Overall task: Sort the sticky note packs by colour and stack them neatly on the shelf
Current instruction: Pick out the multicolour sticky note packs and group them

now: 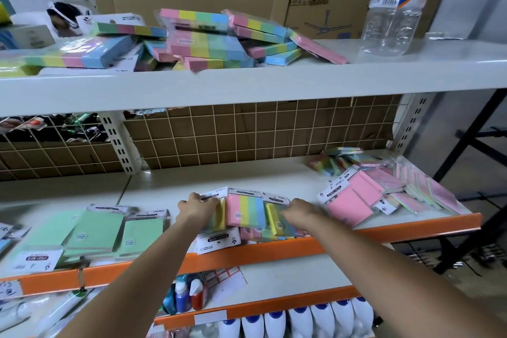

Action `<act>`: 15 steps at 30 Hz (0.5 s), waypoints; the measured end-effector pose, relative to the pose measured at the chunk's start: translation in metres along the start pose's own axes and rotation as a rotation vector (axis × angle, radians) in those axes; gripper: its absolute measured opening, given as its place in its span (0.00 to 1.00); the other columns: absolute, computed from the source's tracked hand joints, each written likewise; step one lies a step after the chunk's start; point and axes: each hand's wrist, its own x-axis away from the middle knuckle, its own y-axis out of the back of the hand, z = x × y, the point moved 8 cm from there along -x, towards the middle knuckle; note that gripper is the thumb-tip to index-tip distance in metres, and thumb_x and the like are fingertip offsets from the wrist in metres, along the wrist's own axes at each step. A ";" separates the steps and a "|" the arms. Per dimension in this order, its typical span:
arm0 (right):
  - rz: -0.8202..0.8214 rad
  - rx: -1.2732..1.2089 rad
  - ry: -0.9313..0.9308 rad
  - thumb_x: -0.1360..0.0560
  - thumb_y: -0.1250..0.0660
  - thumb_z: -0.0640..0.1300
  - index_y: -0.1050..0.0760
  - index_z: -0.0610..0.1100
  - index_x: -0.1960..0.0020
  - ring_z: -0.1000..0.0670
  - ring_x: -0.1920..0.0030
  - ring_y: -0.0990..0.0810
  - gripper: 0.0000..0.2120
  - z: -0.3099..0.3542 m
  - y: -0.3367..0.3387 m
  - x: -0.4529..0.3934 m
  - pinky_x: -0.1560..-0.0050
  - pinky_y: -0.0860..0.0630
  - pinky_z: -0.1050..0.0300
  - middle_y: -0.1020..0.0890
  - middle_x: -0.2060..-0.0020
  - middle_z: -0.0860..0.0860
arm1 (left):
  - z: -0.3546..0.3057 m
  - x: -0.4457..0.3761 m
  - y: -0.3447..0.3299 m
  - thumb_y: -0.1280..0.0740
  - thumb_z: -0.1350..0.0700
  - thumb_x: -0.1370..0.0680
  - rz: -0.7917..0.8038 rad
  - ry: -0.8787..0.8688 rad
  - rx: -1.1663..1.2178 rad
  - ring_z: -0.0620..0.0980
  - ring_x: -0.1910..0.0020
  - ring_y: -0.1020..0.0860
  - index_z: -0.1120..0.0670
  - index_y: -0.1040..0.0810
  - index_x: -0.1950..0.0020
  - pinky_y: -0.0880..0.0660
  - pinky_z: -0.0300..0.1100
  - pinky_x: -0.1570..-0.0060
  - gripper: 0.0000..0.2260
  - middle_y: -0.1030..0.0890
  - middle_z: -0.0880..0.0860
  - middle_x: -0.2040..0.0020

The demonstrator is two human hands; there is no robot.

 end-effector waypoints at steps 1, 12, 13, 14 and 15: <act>-0.011 0.030 -0.007 0.22 0.42 0.46 0.28 0.42 0.37 0.44 0.48 0.22 0.16 -0.001 0.001 0.001 0.67 0.34 0.62 0.20 0.47 0.43 | 0.001 -0.001 0.000 0.38 0.44 0.22 0.001 0.001 0.009 0.63 0.40 0.29 0.53 0.36 0.28 0.32 0.48 0.45 0.25 0.37 0.59 0.32; -0.029 0.126 -0.023 0.24 0.41 0.47 0.26 0.43 0.38 0.45 0.53 0.25 0.17 -0.005 0.006 0.000 0.67 0.37 0.63 0.20 0.47 0.44 | 0.000 -0.002 0.007 0.40 0.42 0.22 -0.055 0.000 -0.068 0.63 0.33 0.34 0.52 0.37 0.27 0.36 0.53 0.36 0.26 0.37 0.58 0.30; -0.038 0.118 -0.027 0.24 0.41 0.47 0.27 0.43 0.38 0.45 0.53 0.25 0.17 -0.005 0.007 0.001 0.67 0.36 0.63 0.20 0.46 0.44 | 0.000 -0.002 0.008 0.40 0.42 0.22 -0.060 -0.004 -0.077 0.63 0.33 0.34 0.52 0.37 0.27 0.35 0.53 0.36 0.27 0.37 0.59 0.30; -0.042 0.112 -0.035 0.24 0.41 0.47 0.27 0.44 0.37 0.45 0.51 0.25 0.17 -0.005 0.008 0.002 0.67 0.36 0.63 0.21 0.44 0.44 | -0.002 -0.002 0.009 0.40 0.42 0.22 -0.066 -0.009 -0.082 0.63 0.33 0.34 0.53 0.37 0.27 0.34 0.53 0.35 0.27 0.36 0.59 0.30; -0.045 0.110 -0.042 0.24 0.41 0.47 0.28 0.44 0.36 0.44 0.47 0.24 0.17 -0.006 0.008 0.002 0.65 0.35 0.63 0.21 0.41 0.43 | -0.003 -0.002 0.009 0.40 0.41 0.22 -0.072 -0.012 -0.088 0.63 0.33 0.34 0.53 0.37 0.27 0.34 0.54 0.35 0.27 0.37 0.59 0.30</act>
